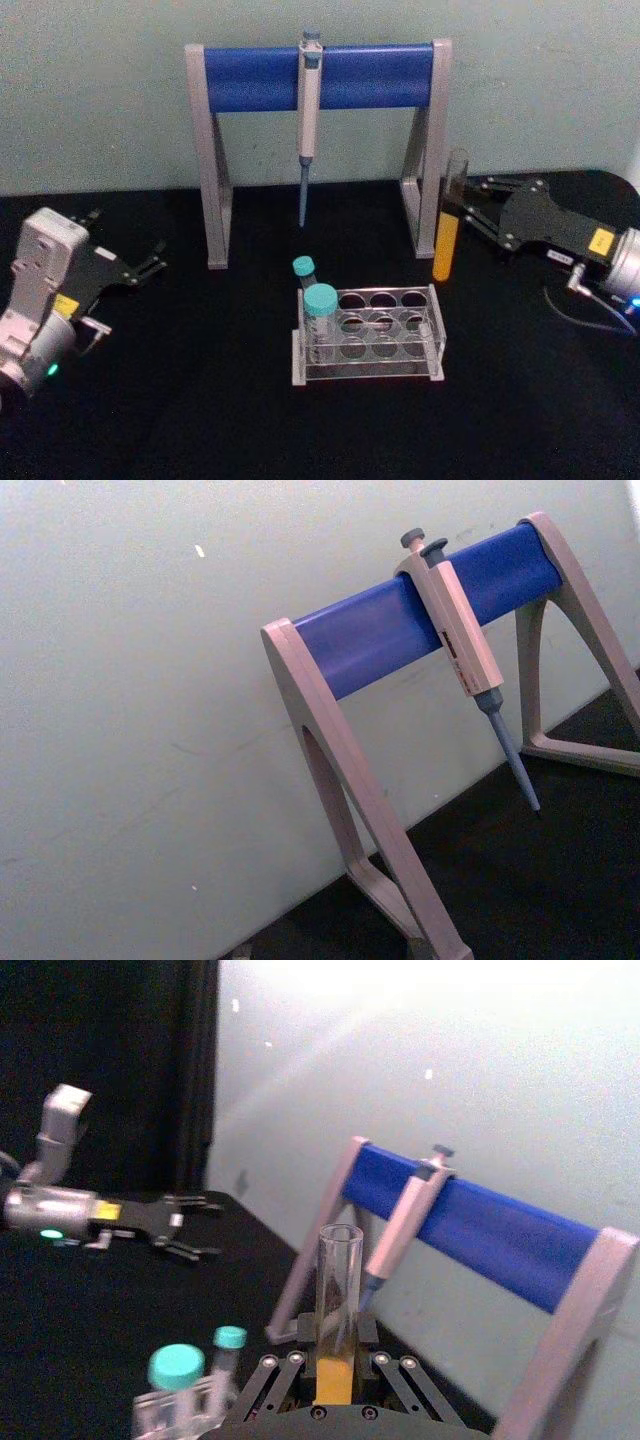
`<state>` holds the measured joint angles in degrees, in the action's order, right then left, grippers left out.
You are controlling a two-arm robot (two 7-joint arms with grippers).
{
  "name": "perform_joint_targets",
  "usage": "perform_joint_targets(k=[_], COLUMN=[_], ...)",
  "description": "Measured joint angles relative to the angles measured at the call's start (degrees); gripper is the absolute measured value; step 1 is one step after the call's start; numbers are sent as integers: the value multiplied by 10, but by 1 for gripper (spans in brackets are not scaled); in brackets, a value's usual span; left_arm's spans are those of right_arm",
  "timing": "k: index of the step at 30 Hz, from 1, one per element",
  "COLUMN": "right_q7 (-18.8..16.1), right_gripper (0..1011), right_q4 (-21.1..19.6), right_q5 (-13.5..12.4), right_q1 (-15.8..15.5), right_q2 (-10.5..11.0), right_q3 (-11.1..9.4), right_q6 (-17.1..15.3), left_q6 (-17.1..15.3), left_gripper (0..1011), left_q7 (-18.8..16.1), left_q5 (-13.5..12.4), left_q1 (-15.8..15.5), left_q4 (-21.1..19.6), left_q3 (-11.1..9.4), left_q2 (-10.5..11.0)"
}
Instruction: Pick up the test tube from the test tube rack, shake it, then place it back into the test tube rack.
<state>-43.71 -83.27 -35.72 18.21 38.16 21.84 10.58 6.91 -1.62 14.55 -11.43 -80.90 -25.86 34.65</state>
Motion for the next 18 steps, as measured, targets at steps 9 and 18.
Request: perform_joint_targets(k=[9, 18], right_q7=[38, 38], right_gripper=[224, 224], right_q4=[27, 29], right_q5=[36, 18], right_q1=[29, 35], right_q2=[-47, -83], right_q3=[3, 3], right_q6=[14, 2], left_q6=[0, 0], left_gripper=[1001, 1001], left_q7=[0, 0], left_q5=[0, 0], left_q1=[0, 0], left_q4=[0, 0], left_q3=[0, 0], left_q2=[0, 0])
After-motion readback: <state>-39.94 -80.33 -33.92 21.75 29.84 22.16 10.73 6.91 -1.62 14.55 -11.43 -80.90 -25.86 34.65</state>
